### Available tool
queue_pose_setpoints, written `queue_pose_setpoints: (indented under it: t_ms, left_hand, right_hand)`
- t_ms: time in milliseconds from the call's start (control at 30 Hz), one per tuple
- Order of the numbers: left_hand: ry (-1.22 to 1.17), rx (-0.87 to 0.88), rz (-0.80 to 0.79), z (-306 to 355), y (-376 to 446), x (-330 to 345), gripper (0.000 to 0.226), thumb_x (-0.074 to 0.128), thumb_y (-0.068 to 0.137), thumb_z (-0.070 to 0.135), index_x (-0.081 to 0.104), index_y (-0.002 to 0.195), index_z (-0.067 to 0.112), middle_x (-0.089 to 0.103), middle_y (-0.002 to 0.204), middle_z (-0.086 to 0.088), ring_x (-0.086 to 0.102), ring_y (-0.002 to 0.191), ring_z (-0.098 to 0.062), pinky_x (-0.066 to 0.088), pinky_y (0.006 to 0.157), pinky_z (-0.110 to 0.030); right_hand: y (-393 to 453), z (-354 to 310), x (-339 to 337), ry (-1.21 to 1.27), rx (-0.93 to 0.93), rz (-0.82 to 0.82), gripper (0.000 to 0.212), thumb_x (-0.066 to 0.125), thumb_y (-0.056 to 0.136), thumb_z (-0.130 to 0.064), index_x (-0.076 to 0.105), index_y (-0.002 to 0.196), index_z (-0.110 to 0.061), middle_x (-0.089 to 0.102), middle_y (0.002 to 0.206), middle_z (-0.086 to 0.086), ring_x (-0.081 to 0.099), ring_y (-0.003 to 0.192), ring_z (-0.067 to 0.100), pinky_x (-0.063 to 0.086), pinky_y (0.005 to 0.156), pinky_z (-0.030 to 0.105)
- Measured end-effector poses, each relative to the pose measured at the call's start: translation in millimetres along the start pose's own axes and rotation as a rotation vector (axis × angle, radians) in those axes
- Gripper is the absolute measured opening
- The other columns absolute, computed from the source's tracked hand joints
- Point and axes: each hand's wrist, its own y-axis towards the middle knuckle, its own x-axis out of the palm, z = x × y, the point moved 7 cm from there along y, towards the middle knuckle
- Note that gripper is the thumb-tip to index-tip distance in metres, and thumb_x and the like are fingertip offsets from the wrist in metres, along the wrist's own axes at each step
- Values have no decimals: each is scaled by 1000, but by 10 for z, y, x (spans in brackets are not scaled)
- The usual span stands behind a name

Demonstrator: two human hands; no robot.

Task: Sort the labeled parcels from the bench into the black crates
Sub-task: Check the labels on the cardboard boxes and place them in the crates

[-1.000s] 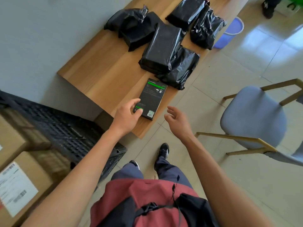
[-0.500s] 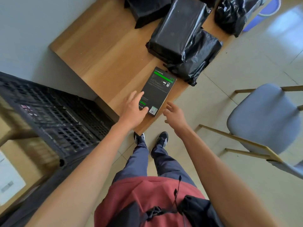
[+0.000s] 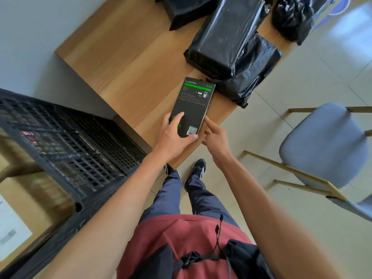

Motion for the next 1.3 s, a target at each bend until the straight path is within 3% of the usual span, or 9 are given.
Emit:
queue_pose_setpoints:
  t_ms: [100,300,467,633,800,933,1067,1200,1300]
  left_hand:
    - [9,6,55,58,-5,-105,92,79,81,58,36,157,29,29,161,-7,29,145,-27,36,115,-45]
    - [-186,15,151,171,-156,-395,79,79,74,54,49,145,34,51,134,7,47,130,-17,46,107,-42]
    - [-610,-29,182,166,-355,-672,71,80,72,52,58,137,36,65,131,16,61,122,-4,51,107,-37]
    - [-916,11,-2,327,-550,-827,47,64,94,36,60,140,25,73,119,3,69,109,-16,55,95,-43]
    - [-1091,31,-131,325,-666,-851,71,64,86,48,55,145,9,59,138,-28,60,118,-33,51,101,-53]
    - [-1132,34,-138,337,-725,-898,71,62,87,50,55,145,10,57,143,-26,60,122,-32,53,101,-51]
    - [-965,96,27,345,-749,-1040,37,67,95,33,66,131,25,72,128,0,66,119,-21,51,105,-55]
    - [-847,176,265,353,-782,-1238,39,66,98,2,66,127,28,74,123,6,68,119,-15,56,103,-47]
    - [-721,177,306,351,-758,-1254,37,64,97,7,68,132,21,74,124,8,67,120,-11,54,105,-43]
  right_hand:
    - [-47,-104,28,20,-46,10,87,28,87,15,47,155,-35,54,153,-10,52,139,15,54,107,45]
    - [-248,-475,11,34,-189,26,63,43,96,6,62,143,-30,78,107,-16,67,112,29,57,97,48]
    - [-392,-741,-73,128,-290,34,42,59,102,-11,62,143,-22,68,135,-5,73,106,10,59,91,35]
    - [-458,-946,-13,163,-297,0,39,62,103,-26,62,142,-21,70,131,-6,70,114,8,59,90,33]
    - [-544,-1189,115,157,-348,-84,39,60,103,-36,63,140,-25,73,128,-7,67,123,16,53,105,54]
    - [-612,-1296,154,224,-406,-105,30,59,105,-19,67,134,-18,76,123,-2,72,115,20,59,97,49]
    - [-608,-1305,73,275,-429,-33,18,65,101,-11,70,119,-11,78,115,1,75,106,18,62,82,34]
    - [-667,-1341,34,235,-477,33,36,67,99,-5,64,135,-9,76,122,0,74,109,17,62,84,33]
    - [-722,-1384,74,192,-521,70,43,66,99,-7,60,141,-14,74,127,-3,73,112,15,63,88,36]
